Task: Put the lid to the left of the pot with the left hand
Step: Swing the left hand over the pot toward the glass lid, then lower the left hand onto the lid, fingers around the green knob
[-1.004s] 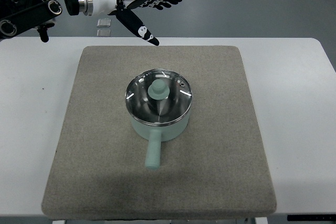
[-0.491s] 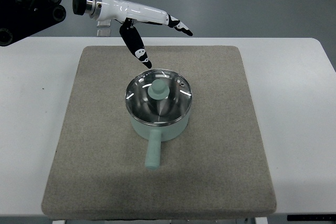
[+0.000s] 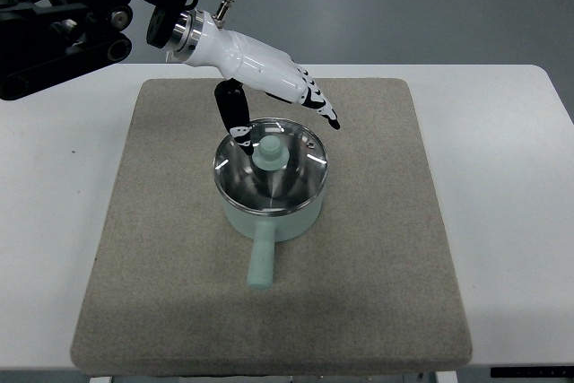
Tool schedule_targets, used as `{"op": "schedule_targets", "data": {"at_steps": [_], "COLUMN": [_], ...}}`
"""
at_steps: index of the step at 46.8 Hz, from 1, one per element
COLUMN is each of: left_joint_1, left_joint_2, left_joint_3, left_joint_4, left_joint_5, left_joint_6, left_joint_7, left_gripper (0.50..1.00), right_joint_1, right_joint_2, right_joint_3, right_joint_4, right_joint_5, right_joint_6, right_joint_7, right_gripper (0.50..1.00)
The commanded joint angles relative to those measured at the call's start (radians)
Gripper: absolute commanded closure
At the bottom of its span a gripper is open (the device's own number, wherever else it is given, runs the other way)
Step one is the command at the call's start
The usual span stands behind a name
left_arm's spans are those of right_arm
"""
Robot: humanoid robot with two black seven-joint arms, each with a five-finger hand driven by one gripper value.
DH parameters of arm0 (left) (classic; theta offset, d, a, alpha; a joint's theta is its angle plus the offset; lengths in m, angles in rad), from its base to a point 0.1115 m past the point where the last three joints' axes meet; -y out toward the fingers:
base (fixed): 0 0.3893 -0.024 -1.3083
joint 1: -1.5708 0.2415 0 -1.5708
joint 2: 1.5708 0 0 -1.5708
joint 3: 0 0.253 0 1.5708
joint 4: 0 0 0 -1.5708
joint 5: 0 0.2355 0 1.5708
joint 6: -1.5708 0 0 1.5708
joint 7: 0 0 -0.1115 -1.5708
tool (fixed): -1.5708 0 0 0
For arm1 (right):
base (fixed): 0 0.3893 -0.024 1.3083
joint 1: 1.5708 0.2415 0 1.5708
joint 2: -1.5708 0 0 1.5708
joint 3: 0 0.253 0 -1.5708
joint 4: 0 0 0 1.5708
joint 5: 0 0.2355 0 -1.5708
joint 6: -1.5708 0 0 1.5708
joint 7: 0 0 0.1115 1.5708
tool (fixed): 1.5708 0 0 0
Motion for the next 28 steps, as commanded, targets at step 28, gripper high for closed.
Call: {"op": "schedule_targets", "data": {"at_steps": [28], "left_joint_1": [-0.048], "left_joint_2": [-0.005], "left_joint_3": [0.0], "left_joint_4": [-0.007], "left_joint_5": [0.084], "left_joint_6": [-0.147], "left_joint_7": [0.0], "left_gripper": [0.504], "right_joint_1": [0.0], "right_joint_2": [0.0], "right_joint_3": [0.0], "right_joint_4": [0.0], "right_joint_5": [0.0], "right_joint_6": [0.0], "right_joint_7": [0.0], "right_gripper": [0.576]}}
